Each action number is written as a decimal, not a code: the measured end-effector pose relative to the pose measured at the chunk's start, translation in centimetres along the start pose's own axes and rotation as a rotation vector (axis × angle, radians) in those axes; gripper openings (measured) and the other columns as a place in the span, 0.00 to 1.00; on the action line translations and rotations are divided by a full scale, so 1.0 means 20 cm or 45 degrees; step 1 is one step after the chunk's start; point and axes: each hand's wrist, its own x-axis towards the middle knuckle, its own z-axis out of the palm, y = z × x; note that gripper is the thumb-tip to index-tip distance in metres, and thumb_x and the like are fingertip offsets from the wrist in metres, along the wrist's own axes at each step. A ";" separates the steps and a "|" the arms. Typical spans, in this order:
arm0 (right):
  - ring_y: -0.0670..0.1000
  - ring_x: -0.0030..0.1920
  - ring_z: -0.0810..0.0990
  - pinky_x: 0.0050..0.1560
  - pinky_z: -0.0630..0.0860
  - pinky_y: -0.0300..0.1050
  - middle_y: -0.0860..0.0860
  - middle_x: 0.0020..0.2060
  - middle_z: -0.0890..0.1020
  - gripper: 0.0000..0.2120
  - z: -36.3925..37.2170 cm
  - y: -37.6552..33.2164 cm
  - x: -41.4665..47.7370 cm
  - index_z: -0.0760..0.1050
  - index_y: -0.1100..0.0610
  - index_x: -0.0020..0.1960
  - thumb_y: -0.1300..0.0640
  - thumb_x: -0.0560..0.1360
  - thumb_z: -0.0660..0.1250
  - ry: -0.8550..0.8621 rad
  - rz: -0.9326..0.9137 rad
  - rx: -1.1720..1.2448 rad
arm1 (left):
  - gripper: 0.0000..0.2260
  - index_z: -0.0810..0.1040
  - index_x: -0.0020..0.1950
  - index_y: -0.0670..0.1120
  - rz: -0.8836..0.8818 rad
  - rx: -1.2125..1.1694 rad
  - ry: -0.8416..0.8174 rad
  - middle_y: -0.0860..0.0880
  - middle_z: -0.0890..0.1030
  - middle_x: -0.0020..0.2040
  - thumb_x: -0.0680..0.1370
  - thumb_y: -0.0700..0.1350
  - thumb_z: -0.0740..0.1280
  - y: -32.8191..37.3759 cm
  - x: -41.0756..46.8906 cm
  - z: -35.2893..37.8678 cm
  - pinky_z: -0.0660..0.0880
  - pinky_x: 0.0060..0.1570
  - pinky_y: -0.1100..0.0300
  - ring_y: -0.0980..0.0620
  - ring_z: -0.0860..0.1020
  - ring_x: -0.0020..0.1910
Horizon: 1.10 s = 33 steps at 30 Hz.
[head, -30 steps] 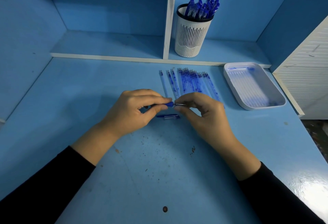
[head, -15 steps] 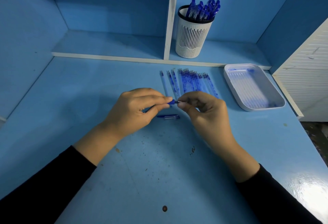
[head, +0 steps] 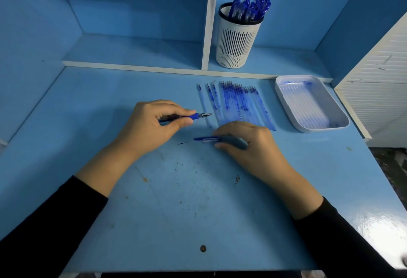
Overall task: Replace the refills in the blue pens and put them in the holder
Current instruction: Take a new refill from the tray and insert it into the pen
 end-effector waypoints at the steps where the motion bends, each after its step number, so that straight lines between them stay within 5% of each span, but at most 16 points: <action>1: 0.42 0.48 0.80 0.53 0.73 0.33 0.48 0.47 0.83 0.07 0.01 0.00 0.00 0.82 0.58 0.50 0.63 0.73 0.73 -0.020 -0.060 -0.027 | 0.09 0.84 0.52 0.50 -0.007 -0.004 0.001 0.55 0.84 0.47 0.73 0.44 0.74 0.00 0.00 0.00 0.76 0.49 0.68 0.59 0.83 0.45; 7: 0.45 0.48 0.79 0.52 0.75 0.35 0.50 0.46 0.83 0.06 0.06 0.01 0.02 0.82 0.61 0.50 0.67 0.74 0.69 -0.014 -0.162 -0.073 | 0.09 0.84 0.52 0.51 -0.016 0.017 -0.002 0.55 0.84 0.46 0.73 0.42 0.75 0.00 -0.01 0.00 0.76 0.49 0.67 0.58 0.82 0.45; 16: 0.47 0.42 0.78 0.47 0.73 0.34 0.47 0.40 0.81 0.06 0.00 0.02 0.02 0.82 0.55 0.49 0.62 0.77 0.67 0.205 0.171 0.167 | 0.07 0.85 0.51 0.49 -0.003 0.047 -0.037 0.56 0.84 0.45 0.73 0.42 0.74 0.00 -0.02 0.00 0.75 0.49 0.69 0.58 0.82 0.44; 24: 0.45 0.42 0.77 0.46 0.70 0.30 0.43 0.39 0.79 0.05 0.01 -0.01 0.03 0.82 0.58 0.49 0.63 0.77 0.67 0.213 0.080 0.091 | 0.07 0.86 0.50 0.45 0.072 0.081 -0.071 0.54 0.84 0.44 0.73 0.41 0.75 0.01 -0.03 0.02 0.78 0.46 0.61 0.57 0.82 0.43; 27: 0.44 0.42 0.76 0.46 0.69 0.29 0.45 0.40 0.80 0.05 0.03 -0.03 0.03 0.82 0.58 0.50 0.63 0.77 0.68 0.163 0.052 0.089 | 0.06 0.86 0.49 0.43 0.115 0.079 -0.078 0.56 0.83 0.43 0.73 0.39 0.75 0.02 -0.04 0.05 0.75 0.45 0.68 0.60 0.81 0.42; 33: 0.42 0.40 0.79 0.47 0.73 0.31 0.42 0.39 0.81 0.08 0.02 -0.08 0.03 0.80 0.62 0.53 0.65 0.73 0.72 0.279 0.107 0.571 | 0.06 0.85 0.50 0.42 0.176 -0.002 0.053 0.50 0.84 0.43 0.74 0.40 0.74 0.05 -0.03 0.06 0.76 0.43 0.64 0.54 0.81 0.40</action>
